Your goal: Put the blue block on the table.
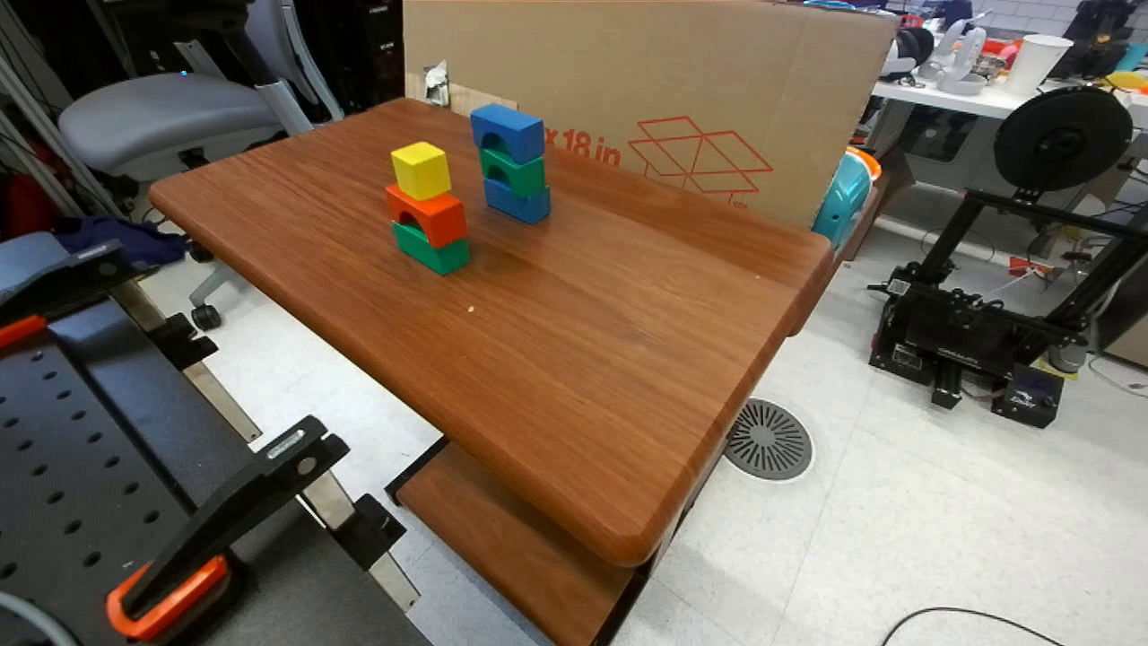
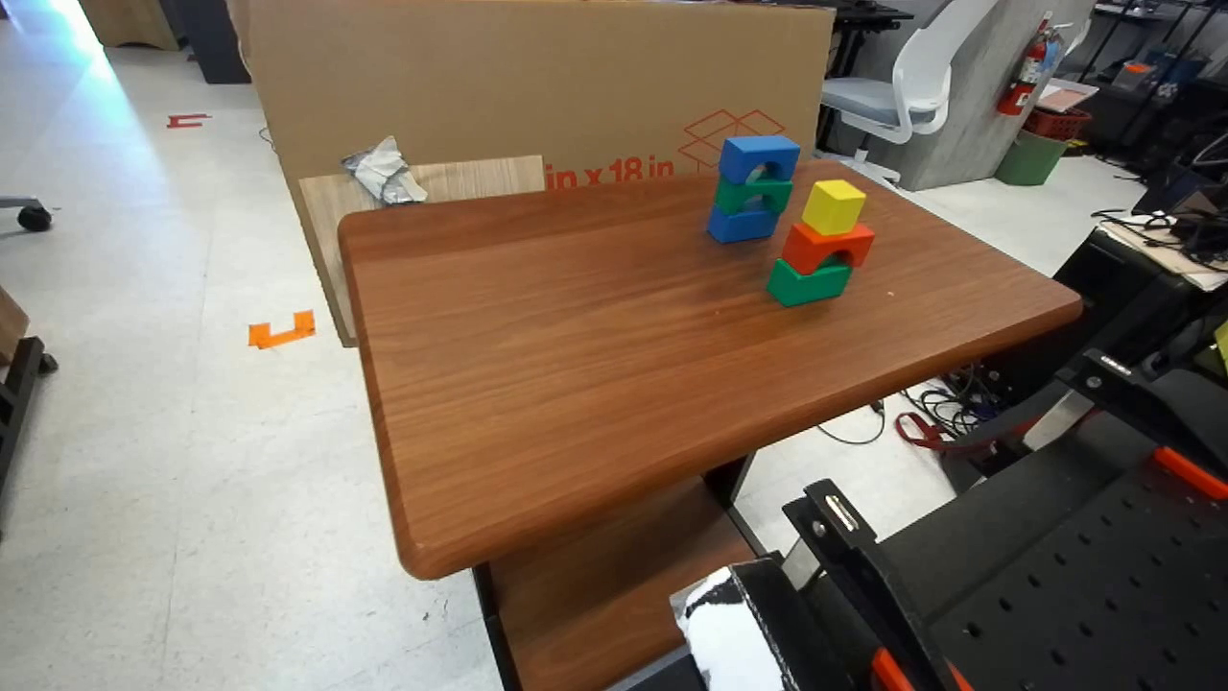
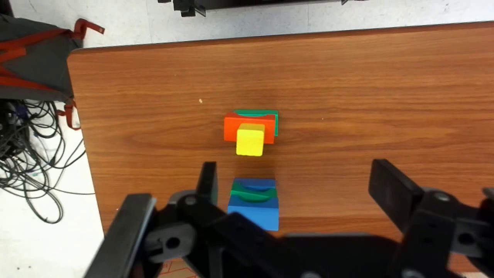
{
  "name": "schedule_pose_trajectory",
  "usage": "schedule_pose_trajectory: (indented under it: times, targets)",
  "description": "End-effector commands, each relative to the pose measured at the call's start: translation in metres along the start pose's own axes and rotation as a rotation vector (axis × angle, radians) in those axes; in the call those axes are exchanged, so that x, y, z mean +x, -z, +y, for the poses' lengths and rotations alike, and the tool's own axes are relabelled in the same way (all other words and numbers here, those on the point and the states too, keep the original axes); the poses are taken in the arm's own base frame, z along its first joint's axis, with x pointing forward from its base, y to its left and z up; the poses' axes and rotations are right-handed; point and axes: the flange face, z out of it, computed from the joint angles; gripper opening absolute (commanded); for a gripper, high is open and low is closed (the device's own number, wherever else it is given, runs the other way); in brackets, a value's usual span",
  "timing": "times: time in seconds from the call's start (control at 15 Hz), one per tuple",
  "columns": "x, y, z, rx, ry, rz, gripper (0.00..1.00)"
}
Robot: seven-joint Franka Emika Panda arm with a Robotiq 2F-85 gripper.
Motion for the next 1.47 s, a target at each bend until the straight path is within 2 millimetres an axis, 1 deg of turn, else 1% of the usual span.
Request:
schedule_pose_trajectory:
  times: [0.0, 0.33, 0.6, 0.8, 0.93, 1.4]
  targets:
    - [0.024, -0.021, 0.005, -0.002, 0.031, -0.017, 1.00]
    - [0.045, -0.044, 0.014, 0.015, 0.038, -0.043, 1.00]
    - [0.060, -0.057, 0.028, 0.043, 0.036, -0.025, 1.00]
    - [0.071, -0.071, 0.037, 0.064, 0.043, -0.014, 1.00]
    - [0.077, -0.080, 0.039, 0.068, 0.049, -0.025, 1.00]
    - [0.095, -0.101, 0.039, 0.060, 0.040, -0.042, 1.00]
